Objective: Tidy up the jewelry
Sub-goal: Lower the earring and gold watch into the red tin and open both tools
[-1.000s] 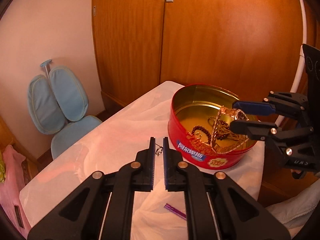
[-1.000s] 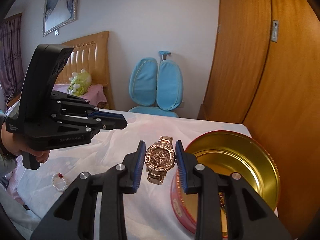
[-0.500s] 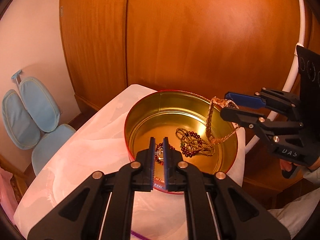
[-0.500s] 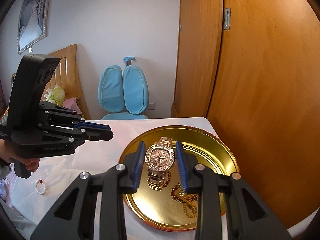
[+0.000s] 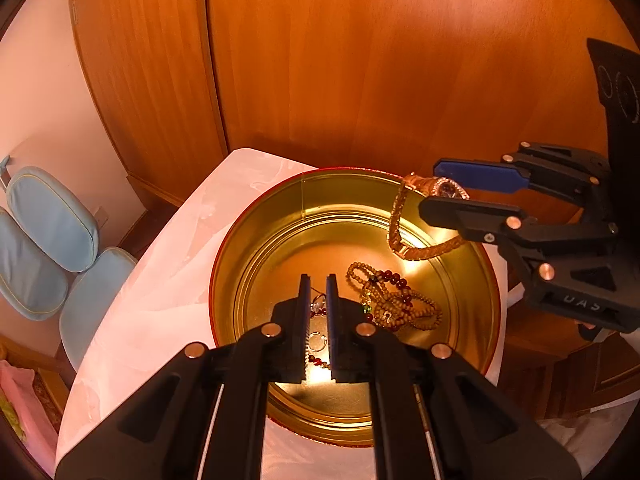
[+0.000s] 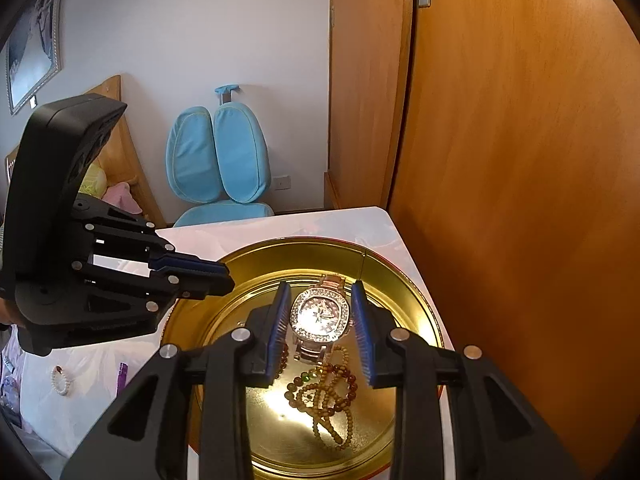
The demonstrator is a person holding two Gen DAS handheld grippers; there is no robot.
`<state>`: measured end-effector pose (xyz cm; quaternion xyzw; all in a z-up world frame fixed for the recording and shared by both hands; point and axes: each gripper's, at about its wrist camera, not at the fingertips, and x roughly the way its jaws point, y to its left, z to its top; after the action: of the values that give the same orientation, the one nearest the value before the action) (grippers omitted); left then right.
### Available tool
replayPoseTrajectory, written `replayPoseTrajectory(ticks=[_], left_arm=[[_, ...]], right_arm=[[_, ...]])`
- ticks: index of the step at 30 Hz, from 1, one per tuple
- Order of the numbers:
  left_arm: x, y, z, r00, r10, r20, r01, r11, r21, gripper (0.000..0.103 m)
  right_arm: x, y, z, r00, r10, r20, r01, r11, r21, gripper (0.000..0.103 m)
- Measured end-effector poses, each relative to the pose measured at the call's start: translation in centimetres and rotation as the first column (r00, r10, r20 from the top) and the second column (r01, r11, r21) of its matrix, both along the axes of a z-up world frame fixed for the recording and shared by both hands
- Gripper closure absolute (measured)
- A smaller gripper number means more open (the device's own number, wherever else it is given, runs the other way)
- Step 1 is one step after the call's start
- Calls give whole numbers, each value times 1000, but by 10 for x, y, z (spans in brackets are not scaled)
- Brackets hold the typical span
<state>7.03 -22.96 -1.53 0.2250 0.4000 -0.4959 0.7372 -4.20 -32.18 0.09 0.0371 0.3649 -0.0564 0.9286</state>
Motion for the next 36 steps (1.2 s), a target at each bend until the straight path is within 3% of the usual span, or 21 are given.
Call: replayPoseTrajectory(ticks=[2, 6, 9, 12, 18, 36], left_arm=[[4, -6, -8, 999, -2, -36, 3, 999, 33, 95], [18, -26, -35, 988, 23, -150, 2, 986, 167, 95], [20, -37, -51, 989, 51, -142, -12, 964, 266, 95], [18, -42, -58, 987, 51, -151, -4, 955, 297, 95], [18, -51, -71, 991, 22, -130, 27, 932, 363, 95], [13, -53, -86, 991, 13, -130, 42, 911, 411, 95]], right_arm=[[9, -8, -10, 999, -8, -54, 11, 998, 56, 71], [36, -25, -40, 971, -16, -237, 59, 982, 179, 71], [45, -30, -55, 951, -13, -309, 78, 977, 200, 71], [46, -37, -65, 935, -32, -354, 117, 968, 220, 71], [46, -43, -73, 919, -12, -394, 111, 966, 231, 71], [45, -37, -83, 918, 19, -396, 80, 969, 232, 71]])
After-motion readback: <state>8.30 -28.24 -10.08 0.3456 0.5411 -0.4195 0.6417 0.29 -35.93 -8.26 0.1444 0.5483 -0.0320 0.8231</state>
